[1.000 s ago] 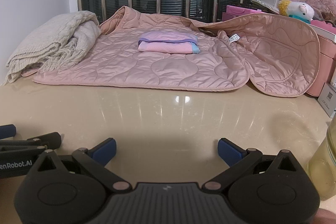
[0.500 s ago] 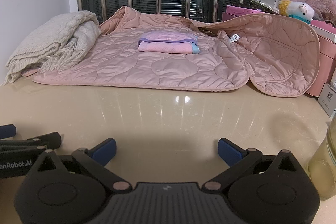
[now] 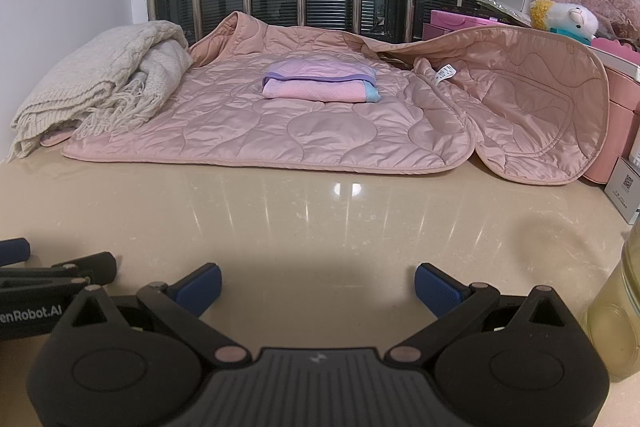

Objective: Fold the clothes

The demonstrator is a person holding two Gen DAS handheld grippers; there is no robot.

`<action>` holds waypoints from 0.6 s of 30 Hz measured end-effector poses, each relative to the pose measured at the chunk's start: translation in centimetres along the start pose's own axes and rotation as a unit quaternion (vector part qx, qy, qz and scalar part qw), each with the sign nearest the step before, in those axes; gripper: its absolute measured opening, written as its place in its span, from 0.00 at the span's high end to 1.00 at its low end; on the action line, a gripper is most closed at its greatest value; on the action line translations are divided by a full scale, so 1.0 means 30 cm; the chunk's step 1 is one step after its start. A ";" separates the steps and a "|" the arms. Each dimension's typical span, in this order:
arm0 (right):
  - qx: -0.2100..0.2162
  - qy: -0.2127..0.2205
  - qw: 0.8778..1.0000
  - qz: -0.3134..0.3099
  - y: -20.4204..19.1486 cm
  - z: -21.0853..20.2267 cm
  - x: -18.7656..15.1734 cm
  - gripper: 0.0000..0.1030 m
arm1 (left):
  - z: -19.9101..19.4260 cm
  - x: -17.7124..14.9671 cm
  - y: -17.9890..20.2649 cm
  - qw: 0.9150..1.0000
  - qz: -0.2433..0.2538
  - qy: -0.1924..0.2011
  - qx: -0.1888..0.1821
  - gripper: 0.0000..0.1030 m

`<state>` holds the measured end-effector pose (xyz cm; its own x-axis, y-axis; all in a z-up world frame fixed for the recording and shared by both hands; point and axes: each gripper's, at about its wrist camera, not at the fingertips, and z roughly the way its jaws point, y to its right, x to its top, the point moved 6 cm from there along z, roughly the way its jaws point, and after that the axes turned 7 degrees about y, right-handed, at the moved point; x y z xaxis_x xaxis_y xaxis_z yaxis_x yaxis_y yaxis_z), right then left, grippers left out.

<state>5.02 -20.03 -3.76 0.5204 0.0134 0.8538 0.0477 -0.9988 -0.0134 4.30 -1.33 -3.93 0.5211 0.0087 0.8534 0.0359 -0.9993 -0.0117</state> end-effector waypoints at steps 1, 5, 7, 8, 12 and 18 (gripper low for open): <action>0.000 0.000 1.000 0.000 0.001 0.000 0.000 0.00 | 0.000 0.000 -0.001 1.000 0.000 0.000 0.000 0.01; 0.000 0.000 1.000 0.000 0.001 -0.001 0.000 0.00 | 0.000 0.001 -0.003 1.000 0.000 0.000 0.000 0.01; 0.000 0.000 1.000 0.000 0.001 -0.001 0.000 0.00 | 0.000 0.001 0.000 1.000 0.000 0.000 0.000 0.01; 0.000 0.000 1.000 0.000 0.001 -0.001 0.000 0.00 | 0.000 0.001 0.002 1.000 0.000 0.000 0.001 0.01; 0.000 0.000 1.000 0.000 0.001 -0.001 0.000 0.00 | -0.001 0.001 0.001 1.000 0.000 0.000 0.001 0.01; 0.000 0.000 1.000 0.000 0.001 -0.001 0.000 0.00 | -0.002 0.002 -0.001 1.000 0.000 0.000 0.001 0.01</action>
<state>5.01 -20.07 -3.75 0.5197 0.0134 0.8542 0.0472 -0.9988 -0.0130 4.27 -1.28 -3.86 0.5207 0.0085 0.8537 0.0370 -0.9992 -0.0126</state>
